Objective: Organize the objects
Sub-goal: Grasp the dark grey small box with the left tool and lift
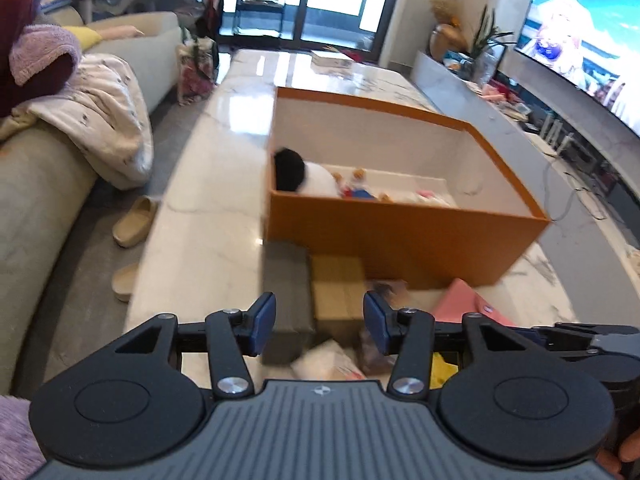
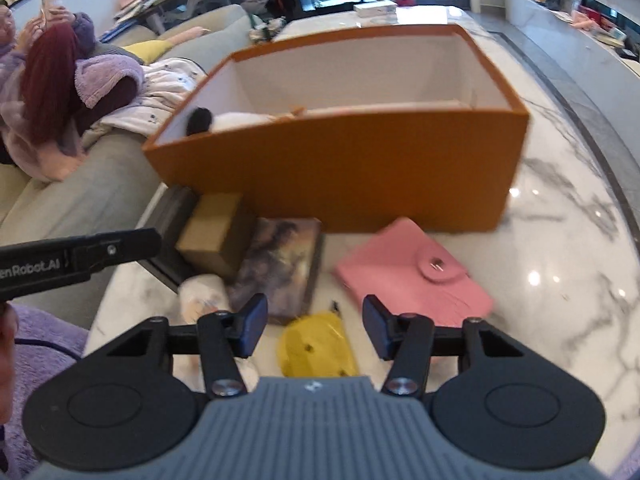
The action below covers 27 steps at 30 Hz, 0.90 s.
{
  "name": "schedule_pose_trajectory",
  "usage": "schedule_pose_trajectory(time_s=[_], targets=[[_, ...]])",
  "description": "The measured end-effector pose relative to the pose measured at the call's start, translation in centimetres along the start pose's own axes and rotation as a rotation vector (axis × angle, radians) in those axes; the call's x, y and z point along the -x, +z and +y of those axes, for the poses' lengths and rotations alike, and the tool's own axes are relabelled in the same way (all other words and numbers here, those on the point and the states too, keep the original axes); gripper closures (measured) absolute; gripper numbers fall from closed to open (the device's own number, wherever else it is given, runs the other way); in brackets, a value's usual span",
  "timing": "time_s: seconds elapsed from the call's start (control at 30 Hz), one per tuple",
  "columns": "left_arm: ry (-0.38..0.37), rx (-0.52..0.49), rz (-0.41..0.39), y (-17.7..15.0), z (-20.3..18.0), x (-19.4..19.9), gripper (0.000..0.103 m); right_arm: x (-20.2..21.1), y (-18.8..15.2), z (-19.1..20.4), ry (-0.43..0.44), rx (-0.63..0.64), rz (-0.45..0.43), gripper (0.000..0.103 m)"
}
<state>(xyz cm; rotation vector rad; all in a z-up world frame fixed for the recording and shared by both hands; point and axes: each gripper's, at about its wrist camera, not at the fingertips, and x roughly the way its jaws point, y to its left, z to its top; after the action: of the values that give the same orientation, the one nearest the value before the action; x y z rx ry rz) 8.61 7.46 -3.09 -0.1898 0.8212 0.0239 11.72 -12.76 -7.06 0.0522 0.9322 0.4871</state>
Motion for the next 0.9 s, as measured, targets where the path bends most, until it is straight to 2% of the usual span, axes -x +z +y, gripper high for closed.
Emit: schedule_pose_trajectory(time_s=[0.1, 0.2, 0.3, 0.4, 0.6, 0.73, 0.83, 0.9], targets=[[0.050, -0.029, 0.029, 0.6, 0.5, -1.2, 0.043, -0.5, 1.2, 0.9, 0.023, 0.016, -0.012, 0.047], [0.084, -0.044, 0.061, 0.6, 0.8, -2.6, 0.043, -1.3, 1.9, 1.4, -0.001, 0.032, -0.003, 0.047], [0.059, -0.048, 0.104, 0.4, 1.1, -3.9, 0.042, -2.1, 2.2, 1.1, -0.027, 0.026, 0.018, 0.047], [0.030, -0.048, 0.097, 0.3, 1.2, -4.2, 0.041, -2.7, 2.3, -0.3, -0.079, 0.000, 0.039, 0.048], [0.009, -0.049, 0.107, 1.0, 1.2, -4.6, 0.051, -2.9, 2.2, -4.1, -0.169, -0.069, 0.065, 0.048], [0.035, -0.061, 0.121, 1.2, 1.2, -4.2, 0.061, -2.8, 2.3, -4.6, -0.174, -0.072, 0.056, 0.047], [0.074, -0.054, 0.134, 1.1, 1.7, -4.3, 0.061, -2.9, 2.2, -4.5, -0.165, -0.060, 0.058, 0.047], [0.073, -0.049, 0.134, 1.1, 2.0, -4.4, 0.061, -2.9, 2.2, -4.2, -0.161, -0.052, 0.063, 0.047]])
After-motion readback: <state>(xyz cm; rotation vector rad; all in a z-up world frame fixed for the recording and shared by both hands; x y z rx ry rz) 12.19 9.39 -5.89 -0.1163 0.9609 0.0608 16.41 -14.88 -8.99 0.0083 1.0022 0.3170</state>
